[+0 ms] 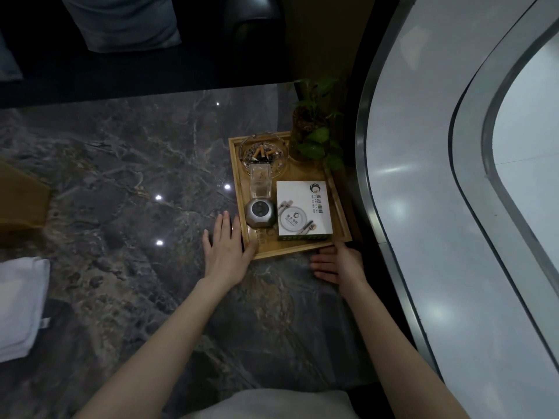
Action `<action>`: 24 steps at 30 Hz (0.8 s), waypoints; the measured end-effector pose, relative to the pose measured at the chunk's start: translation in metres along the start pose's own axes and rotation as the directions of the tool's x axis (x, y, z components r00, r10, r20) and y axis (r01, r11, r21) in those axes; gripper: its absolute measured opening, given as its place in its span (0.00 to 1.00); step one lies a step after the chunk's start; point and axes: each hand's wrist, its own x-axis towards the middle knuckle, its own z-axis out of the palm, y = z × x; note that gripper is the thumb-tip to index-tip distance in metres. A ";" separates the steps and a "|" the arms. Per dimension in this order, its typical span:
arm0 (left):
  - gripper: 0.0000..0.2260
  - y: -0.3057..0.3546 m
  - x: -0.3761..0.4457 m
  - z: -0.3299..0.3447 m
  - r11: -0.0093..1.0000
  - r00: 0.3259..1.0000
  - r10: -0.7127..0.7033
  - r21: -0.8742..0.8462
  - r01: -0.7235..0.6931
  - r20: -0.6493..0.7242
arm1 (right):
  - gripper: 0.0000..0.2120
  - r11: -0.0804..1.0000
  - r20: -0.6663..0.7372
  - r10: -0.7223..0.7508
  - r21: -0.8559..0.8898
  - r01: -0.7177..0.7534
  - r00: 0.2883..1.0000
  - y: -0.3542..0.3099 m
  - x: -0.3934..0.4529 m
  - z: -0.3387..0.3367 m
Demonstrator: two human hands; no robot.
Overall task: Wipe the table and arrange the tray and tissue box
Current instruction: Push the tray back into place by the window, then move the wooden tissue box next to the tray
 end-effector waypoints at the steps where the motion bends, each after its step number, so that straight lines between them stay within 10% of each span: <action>1: 0.30 0.000 -0.002 -0.002 1.000 1.000 0.005 -0.011 -0.005 -0.001 | 0.18 1.000 0.020 -0.009 -0.006 0.009 1.000 0.002 -0.004 0.001; 14: 0.09 -0.069 -0.045 -0.053 0.894 0.968 -0.131 -0.447 0.023 -0.213 | 0.11 0.839 0.286 -0.205 -0.441 0.318 0.936 0.026 -0.035 0.098; 24: 0.10 -0.196 -0.068 -0.153 0.922 0.915 -0.217 -0.380 0.078 -0.339 | 0.11 0.187 0.663 -0.343 -0.646 0.740 0.665 -0.003 -0.080 0.254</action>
